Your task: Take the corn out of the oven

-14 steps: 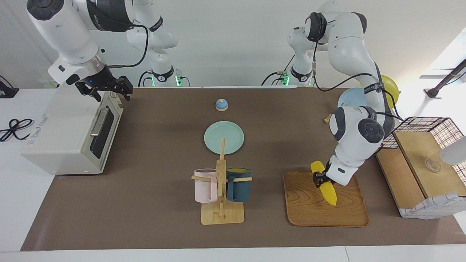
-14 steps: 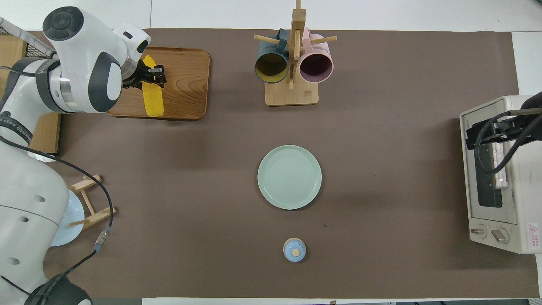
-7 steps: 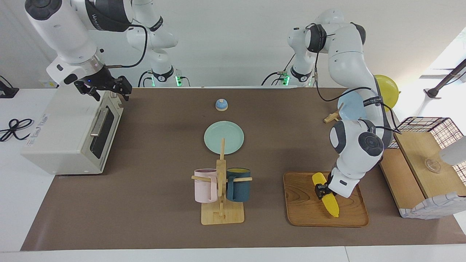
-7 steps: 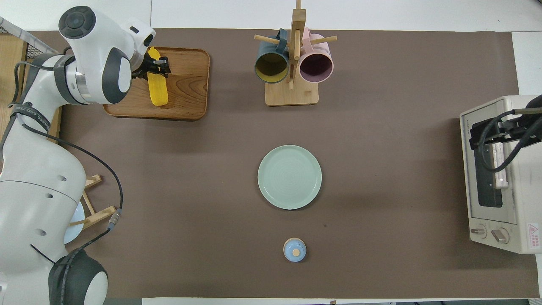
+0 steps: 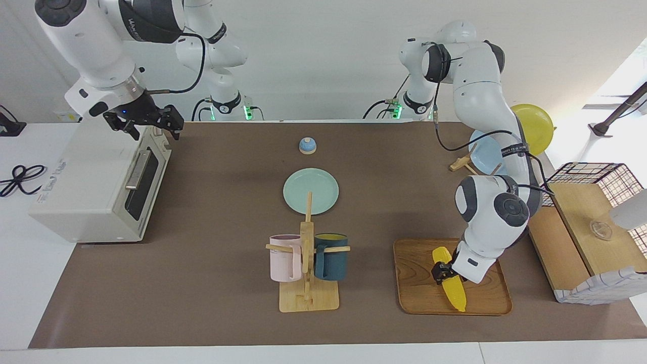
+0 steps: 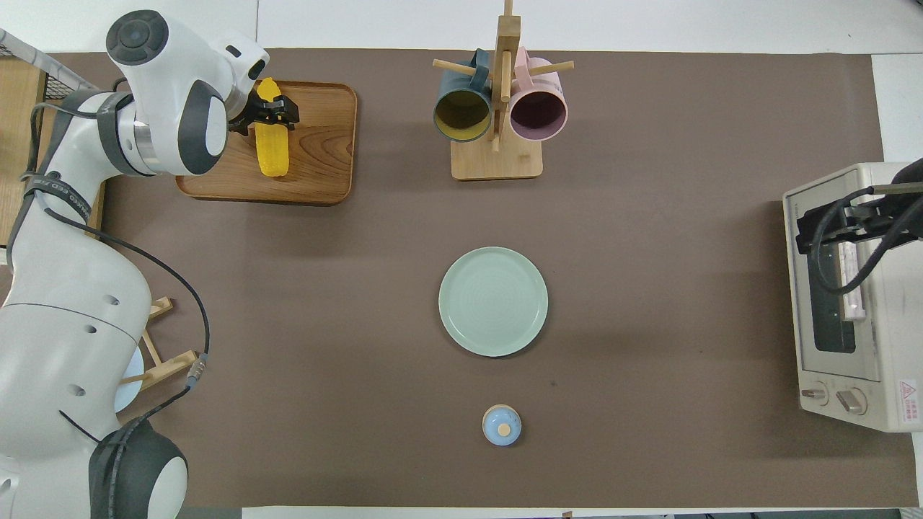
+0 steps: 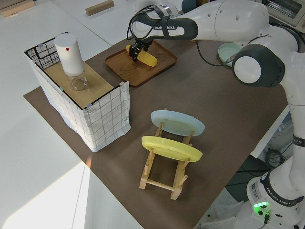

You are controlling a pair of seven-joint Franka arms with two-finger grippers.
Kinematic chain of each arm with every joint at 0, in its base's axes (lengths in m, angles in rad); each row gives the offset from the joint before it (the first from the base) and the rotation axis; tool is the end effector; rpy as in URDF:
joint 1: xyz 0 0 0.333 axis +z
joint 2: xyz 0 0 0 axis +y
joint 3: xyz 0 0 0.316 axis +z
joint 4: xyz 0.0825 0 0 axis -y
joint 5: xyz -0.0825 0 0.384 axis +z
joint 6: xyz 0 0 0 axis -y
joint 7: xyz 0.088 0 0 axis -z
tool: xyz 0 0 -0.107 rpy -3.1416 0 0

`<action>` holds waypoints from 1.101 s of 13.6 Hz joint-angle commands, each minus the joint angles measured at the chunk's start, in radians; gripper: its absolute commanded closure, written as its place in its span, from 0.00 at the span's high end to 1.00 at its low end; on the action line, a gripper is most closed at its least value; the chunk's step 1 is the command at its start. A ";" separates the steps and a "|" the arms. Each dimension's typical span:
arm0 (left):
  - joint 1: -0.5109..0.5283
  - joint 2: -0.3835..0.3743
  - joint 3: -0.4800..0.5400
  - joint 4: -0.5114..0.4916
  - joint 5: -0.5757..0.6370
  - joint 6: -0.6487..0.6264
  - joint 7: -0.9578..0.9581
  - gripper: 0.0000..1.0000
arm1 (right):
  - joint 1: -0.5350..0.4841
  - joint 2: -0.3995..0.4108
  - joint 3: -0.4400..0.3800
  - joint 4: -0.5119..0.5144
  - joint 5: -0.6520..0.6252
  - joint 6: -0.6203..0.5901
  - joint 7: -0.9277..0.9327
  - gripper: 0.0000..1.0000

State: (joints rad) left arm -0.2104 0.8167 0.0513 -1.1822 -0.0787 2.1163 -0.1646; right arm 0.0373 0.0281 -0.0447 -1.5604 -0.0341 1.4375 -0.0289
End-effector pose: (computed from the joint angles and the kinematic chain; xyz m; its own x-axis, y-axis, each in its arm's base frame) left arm 0.7581 -0.1370 0.3094 0.9935 0.0268 0.1106 0.0210 -0.9984 0.0531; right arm 0.5476 -0.0077 0.6033 0.9883 0.0169 -0.1513 0.0218 -0.9993 0.0310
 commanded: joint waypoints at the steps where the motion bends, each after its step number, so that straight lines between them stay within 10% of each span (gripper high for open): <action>1: 0.006 -0.063 -0.004 -0.034 0.013 -0.021 0.013 1.00 | -0.007 0.003 -0.001 0.013 0.075 0.020 -0.003 1.00; 15: 0.068 -0.596 0.015 -0.224 0.060 -0.536 0.020 1.00 | 0.003 0.003 0.000 0.013 0.054 0.038 -0.005 1.00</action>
State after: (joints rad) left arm -0.1404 0.2968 0.0704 -1.3442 -0.0524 1.6233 -0.1578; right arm 0.0377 0.0281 -0.0448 -1.5569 0.0178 1.4643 -0.0289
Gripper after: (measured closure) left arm 0.000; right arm 0.000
